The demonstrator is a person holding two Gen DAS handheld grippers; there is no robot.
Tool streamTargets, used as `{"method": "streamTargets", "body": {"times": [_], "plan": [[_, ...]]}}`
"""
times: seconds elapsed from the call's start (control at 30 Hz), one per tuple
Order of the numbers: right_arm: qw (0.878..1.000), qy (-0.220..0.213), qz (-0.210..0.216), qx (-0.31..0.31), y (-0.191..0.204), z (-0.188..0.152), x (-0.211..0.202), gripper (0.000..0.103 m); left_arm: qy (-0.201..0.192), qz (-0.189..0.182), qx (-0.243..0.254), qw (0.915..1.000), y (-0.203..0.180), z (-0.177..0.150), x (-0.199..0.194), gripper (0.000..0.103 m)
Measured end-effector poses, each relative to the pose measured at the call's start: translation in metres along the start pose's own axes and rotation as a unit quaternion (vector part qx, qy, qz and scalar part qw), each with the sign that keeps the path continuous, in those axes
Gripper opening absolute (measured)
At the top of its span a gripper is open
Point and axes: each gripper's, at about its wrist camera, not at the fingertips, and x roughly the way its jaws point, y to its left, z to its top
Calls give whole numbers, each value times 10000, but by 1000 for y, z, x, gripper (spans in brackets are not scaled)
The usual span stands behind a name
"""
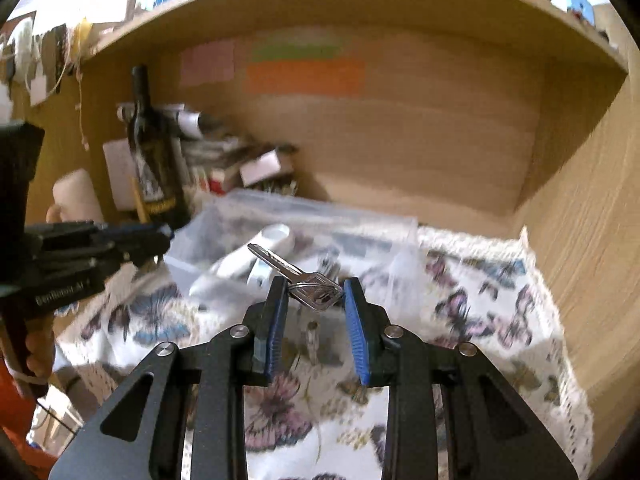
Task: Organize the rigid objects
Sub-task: 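Drop the keys and black dongle into the clear box and release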
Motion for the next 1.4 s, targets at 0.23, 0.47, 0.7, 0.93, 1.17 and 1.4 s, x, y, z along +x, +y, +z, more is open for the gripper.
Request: {"method": "streamTargets", "body": {"times": [0.23,0.47,0.7,0.93,1.17,1.4], "plan": [[9995,-291,-123,92,-14,24,5,26,-30,25,-84,10000,0,18,17,19],[9999,-77,-102,113,-23,27,34,26,187,114,-98,9997,4,26,48,19],[9987,465,-99,178,-33,11,70,26,700,97,-240,9972,13,19,84,19],[9961,860,-74,200,-36,-4,91,26,975,102,-256,9949,14,10,103,19],[9945,1035,-27,187,-33,-5,97,25,979,27,-162,9951,10,8,103,19],[9951,969,5,204,-32,-1,86,31,833,-9,-185,9964,11,13,88,23]]}}
